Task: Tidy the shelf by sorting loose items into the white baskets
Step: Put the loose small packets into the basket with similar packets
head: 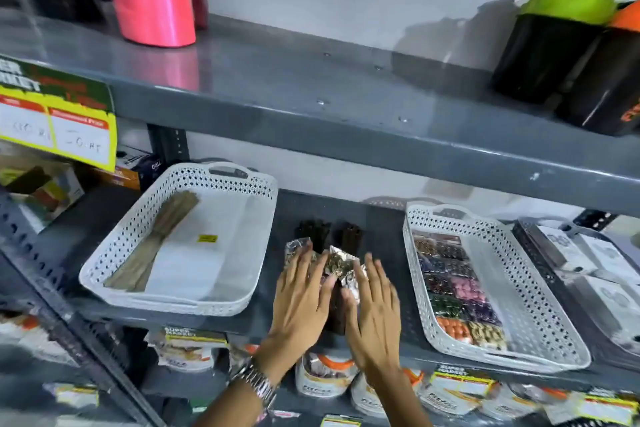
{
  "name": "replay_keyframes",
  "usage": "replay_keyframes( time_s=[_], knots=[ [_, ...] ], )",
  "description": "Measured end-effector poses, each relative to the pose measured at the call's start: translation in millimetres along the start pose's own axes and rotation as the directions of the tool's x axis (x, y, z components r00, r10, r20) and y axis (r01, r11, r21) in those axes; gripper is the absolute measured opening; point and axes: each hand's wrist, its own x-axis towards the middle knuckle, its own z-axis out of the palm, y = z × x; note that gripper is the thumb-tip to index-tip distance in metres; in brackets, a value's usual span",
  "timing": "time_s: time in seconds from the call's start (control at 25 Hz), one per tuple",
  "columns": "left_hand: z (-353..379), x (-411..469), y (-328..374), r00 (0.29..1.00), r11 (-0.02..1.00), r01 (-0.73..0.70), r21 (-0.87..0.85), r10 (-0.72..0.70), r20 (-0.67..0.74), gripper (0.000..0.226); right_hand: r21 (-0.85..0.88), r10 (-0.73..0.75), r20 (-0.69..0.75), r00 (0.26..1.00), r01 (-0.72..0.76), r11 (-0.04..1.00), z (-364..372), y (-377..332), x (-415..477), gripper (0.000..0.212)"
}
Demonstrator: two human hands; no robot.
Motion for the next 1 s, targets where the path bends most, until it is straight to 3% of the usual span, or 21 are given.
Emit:
replay_keyframes(
  time_s=[0.08,0.16,0.28,0.4,0.52,0.64,0.72,0.8,0.92,1.0],
  knots=[
    [21.6,15.4,-17.5,0.980,0.980,0.106,0.168,-0.132,0.150,0.055,-0.048,0.183,0.193,0.964,-0.177,0.983,23.5,19.0,4.3,0.056],
    [38.8,27.6,-33.5,0.961,0.962,0.103,0.251,-0.162,0.225,0.059,-0.065,0.266,0.293,0.918,-0.259,0.964,44.3,35.2,4.3,0.064],
    [55.2,32.8,-45.7,0.955,0.947,0.066,0.314,-0.151,0.256,0.060,-0.079,0.266,0.310,0.913,-0.254,0.964,59.6,45.6,3.6,0.076],
    [55.5,27.9,-51.1,0.959,0.945,0.043,0.323,-0.130,0.253,0.060,-0.145,0.329,0.283,0.901,-0.299,0.943,53.7,57.3,-4.0,0.070],
    [50.6,24.3,-49.9,0.966,0.955,0.048,0.294,-0.119,0.229,0.075,-0.162,0.415,0.204,0.887,-0.387,0.908,44.9,55.6,-8.6,0.068],
    [48.1,34.0,-46.7,0.958,0.958,0.172,0.229,-0.217,0.187,0.064,-0.013,0.408,0.164,0.898,-0.412,0.911,47.0,39.9,28.7,0.060],
    [47.2,46.6,-48.8,0.936,0.950,0.256,0.180,-0.290,0.199,0.060,0.063,0.364,0.240,0.900,-0.389,0.919,49.4,36.9,60.1,0.056],
    [45.9,61.2,-55.0,0.910,0.935,0.322,0.146,-0.348,0.227,0.063,0.013,0.312,0.336,0.889,-0.336,0.942,53.0,39.7,78.3,0.067],
    [46.1,76.5,-66.2,0.873,0.929,0.309,0.205,-0.362,0.325,0.065,0.083,0.292,0.420,0.859,-0.356,0.931,56.0,46.4,88.4,0.061],
    [49.8,77.7,-70.0,0.863,0.932,0.273,0.239,-0.347,0.368,0.064,0.185,0.319,0.336,0.886,-0.394,0.900,52.7,52.0,80.8,0.047]
  ],
)
